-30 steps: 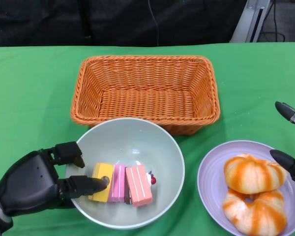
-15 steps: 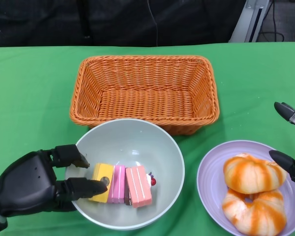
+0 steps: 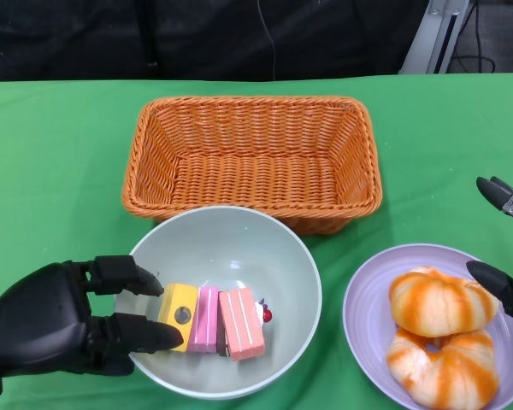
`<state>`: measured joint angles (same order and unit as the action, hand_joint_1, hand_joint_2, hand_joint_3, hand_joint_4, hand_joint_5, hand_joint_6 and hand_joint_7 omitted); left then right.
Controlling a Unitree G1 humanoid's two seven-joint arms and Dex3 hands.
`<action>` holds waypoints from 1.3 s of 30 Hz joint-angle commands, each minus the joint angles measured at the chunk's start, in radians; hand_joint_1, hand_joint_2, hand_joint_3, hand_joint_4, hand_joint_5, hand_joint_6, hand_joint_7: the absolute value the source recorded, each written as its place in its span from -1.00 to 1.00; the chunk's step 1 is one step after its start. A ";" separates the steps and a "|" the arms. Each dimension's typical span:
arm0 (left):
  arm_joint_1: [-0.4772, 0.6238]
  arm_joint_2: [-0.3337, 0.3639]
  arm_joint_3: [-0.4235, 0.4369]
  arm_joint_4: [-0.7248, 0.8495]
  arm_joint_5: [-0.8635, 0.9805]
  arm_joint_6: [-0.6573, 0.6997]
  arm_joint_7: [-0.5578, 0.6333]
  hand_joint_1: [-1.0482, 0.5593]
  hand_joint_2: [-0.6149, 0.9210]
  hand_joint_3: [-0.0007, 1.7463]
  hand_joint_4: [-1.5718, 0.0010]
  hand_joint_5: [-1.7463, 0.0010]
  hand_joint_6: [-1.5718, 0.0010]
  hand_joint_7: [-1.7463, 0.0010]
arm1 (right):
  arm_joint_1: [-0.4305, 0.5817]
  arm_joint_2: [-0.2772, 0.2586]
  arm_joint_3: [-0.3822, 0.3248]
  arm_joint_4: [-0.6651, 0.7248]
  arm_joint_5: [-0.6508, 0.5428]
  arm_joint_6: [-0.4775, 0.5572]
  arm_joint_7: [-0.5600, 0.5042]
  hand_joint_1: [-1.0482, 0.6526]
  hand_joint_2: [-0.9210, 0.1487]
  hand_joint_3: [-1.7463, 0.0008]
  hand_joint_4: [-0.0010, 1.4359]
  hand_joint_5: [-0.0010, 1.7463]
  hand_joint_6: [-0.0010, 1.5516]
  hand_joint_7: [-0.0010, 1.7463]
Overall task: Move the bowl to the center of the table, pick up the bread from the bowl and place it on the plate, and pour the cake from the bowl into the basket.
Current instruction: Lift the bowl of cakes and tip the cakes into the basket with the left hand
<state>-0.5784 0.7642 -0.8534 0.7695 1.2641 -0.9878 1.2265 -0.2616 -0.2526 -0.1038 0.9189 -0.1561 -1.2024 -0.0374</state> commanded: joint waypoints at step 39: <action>0.025 0.007 0.025 -0.071 0.031 0.040 -0.105 -0.16 0.99 -1.00 0.03 -0.13 -0.48 0.93 | -0.010 -0.019 -0.007 0.003 -0.030 -0.034 -0.080 -0.28 -1.00 0.67 -0.14 -0.92 -0.30 -0.99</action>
<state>-0.5666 0.7689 -0.8247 0.6973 1.2760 -0.9569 1.0918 -0.2630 -0.2587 -0.1016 0.9209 -0.2056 -1.2245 -0.1160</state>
